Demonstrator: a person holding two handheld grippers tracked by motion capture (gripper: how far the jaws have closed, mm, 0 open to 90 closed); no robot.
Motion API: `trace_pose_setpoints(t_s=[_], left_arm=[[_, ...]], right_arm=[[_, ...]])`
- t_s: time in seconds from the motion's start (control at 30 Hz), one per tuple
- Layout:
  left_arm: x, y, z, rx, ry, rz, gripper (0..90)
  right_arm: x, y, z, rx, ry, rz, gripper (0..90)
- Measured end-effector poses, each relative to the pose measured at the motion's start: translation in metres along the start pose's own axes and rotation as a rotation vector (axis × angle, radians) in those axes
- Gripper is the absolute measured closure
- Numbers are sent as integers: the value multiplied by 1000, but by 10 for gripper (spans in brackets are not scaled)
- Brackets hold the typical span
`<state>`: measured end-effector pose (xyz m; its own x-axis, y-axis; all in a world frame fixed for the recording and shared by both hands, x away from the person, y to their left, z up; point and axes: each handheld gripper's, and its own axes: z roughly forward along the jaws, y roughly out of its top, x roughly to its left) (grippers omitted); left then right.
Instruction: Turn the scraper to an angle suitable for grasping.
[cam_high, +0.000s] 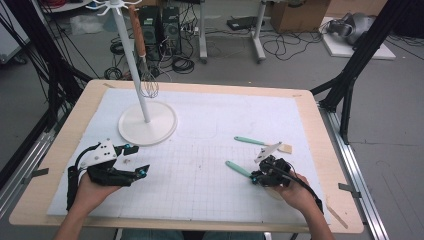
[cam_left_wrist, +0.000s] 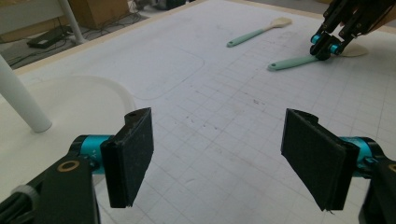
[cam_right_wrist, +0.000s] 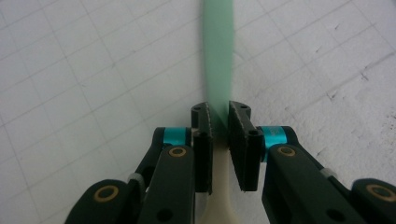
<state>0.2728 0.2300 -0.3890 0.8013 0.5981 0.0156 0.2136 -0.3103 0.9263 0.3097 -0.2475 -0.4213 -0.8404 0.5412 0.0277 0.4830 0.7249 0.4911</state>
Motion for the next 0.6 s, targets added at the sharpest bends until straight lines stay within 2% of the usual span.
trace_pose_setpoints(t_s=[0.2, 0.6], left_arm=[[1, 0, -1, -2, -1, -2, 258], [0, 1, -2, -11, -8, -2, 258]], right_arm=[[-1, 0, -1, -8, 6, 9, 803], [3, 8, -13, -73, 14, 5, 803]])
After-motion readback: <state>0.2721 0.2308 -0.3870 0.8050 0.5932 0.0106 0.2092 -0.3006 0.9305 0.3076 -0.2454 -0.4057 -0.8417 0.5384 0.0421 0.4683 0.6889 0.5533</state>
